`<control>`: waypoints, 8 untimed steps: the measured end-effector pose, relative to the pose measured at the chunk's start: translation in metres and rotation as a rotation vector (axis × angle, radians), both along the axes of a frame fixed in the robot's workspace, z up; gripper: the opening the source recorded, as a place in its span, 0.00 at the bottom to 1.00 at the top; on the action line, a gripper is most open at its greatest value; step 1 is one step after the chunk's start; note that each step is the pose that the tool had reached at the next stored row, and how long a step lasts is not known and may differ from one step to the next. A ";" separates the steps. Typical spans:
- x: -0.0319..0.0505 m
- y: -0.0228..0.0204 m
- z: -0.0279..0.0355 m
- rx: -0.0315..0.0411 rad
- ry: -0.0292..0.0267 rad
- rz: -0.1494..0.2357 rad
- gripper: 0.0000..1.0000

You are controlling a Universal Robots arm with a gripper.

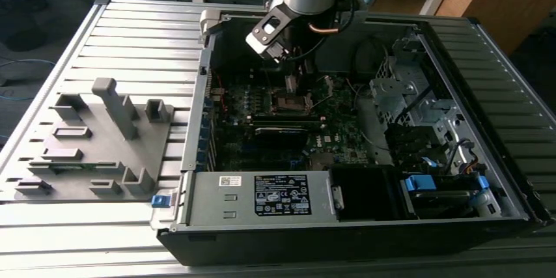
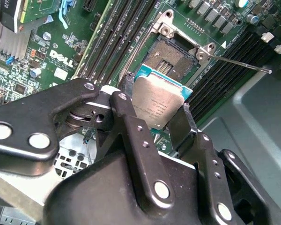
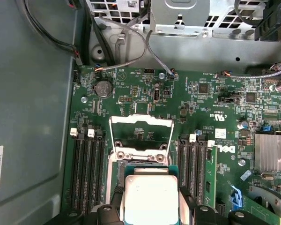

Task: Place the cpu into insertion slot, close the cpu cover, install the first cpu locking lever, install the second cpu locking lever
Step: 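Place the cpu into insertion slot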

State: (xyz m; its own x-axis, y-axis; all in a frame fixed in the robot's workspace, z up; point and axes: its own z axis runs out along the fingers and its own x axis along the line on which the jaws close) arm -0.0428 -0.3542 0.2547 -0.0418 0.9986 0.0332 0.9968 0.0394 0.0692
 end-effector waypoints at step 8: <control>-0.0001 0.0000 -0.0003 0.0003 0.0046 0.000 0.54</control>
State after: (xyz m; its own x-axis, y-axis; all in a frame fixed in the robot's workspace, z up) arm -0.0428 -0.3541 0.2544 -0.0414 0.9986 0.0336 0.9971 0.0392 0.0646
